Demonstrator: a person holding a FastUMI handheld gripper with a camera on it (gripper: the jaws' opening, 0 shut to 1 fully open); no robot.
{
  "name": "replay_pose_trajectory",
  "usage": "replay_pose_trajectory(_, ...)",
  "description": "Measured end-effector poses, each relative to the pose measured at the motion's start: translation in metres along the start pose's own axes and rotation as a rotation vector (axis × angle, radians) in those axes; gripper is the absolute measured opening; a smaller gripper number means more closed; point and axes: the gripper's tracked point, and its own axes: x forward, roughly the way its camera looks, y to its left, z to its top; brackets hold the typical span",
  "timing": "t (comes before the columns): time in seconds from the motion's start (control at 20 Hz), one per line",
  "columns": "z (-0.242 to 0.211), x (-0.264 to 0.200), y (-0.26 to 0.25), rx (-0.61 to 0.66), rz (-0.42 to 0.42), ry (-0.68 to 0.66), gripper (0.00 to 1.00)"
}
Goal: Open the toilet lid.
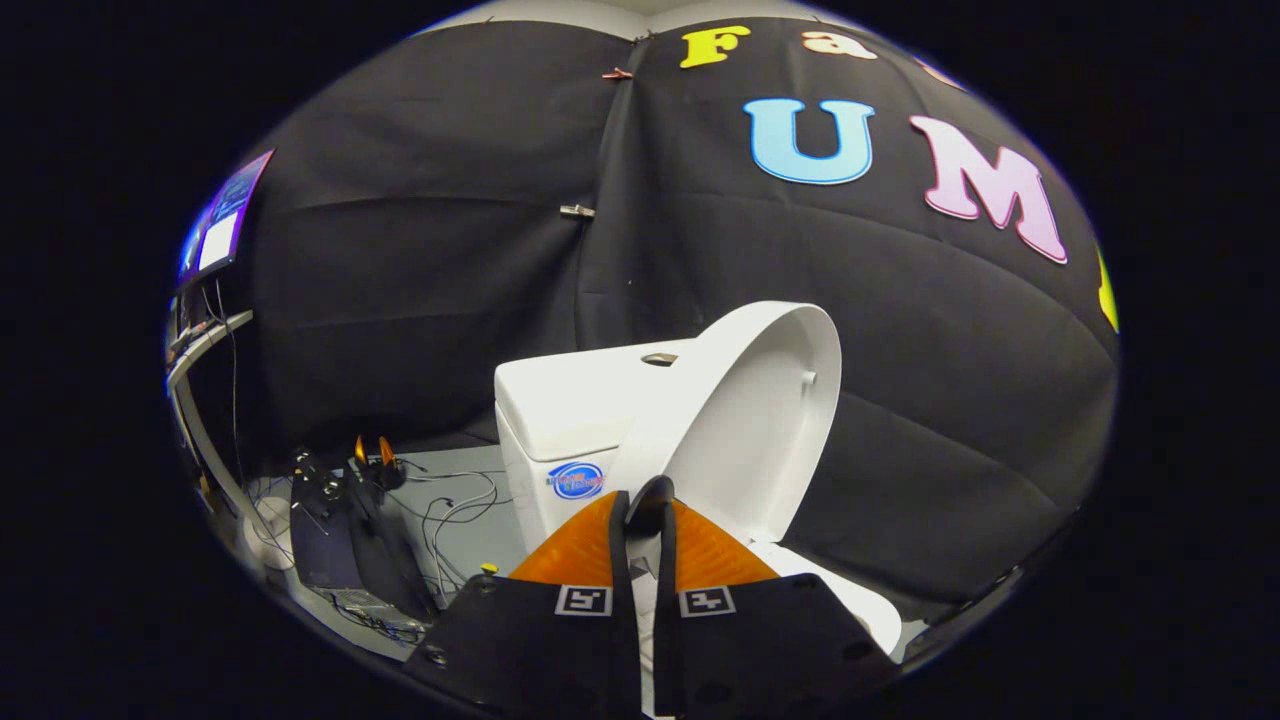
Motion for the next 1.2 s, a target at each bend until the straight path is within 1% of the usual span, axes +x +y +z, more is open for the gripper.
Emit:
replay_pose_trajectory(0.05,0.002,0.005,0.007,0.004,0.005,-0.001,0.1)
replay_pose_trajectory(0.1,0.0,0.008,0.017,0.009,0.02,0.012,0.14)
replay_pose_trajectory(0.2,0.001,0.019,0.022,-0.02,0.013,-0.017,0.23)
replay_pose_trajectory(0.3,0.004,0.019,0.025,-0.03,0.007,-0.04,0.23)
replay_pose_trajectory(0.35,0.001,0.021,0.036,-0.018,0.044,-0.036,0.23)
replay_pose_trajectory(0.5,-0.008,0.022,0.034,-0.024,0.048,-0.019,0.68)
replay_pose_trajectory(0.55,-0.002,0.021,0.031,-0.025,0.044,-0.04,0.82)
replay_pose_trajectory(0.75,0.022,0.0,0.026,0.005,0.04,-0.115,0.92)
replay_pose_trajectory(0.8,0.026,-0.007,0.02,-0.005,0.029,-0.132,1.0)
replay_pose_trajectory(0.9,0.036,-0.027,0.008,-0.013,0.004,-0.168,1.0)
replay_pose_trajectory(1.0,0.039,-0.055,-0.021,-0.021,-0.08,-0.206,1.0)
replay_pose_trajectory(1.1,0.055,-0.09,-0.038,-0.022,-0.115,-0.291,0.99)
replay_pose_trajectory(1.2,0.058,-0.122,-0.068,-0.062,-0.203,-0.339,0.99)
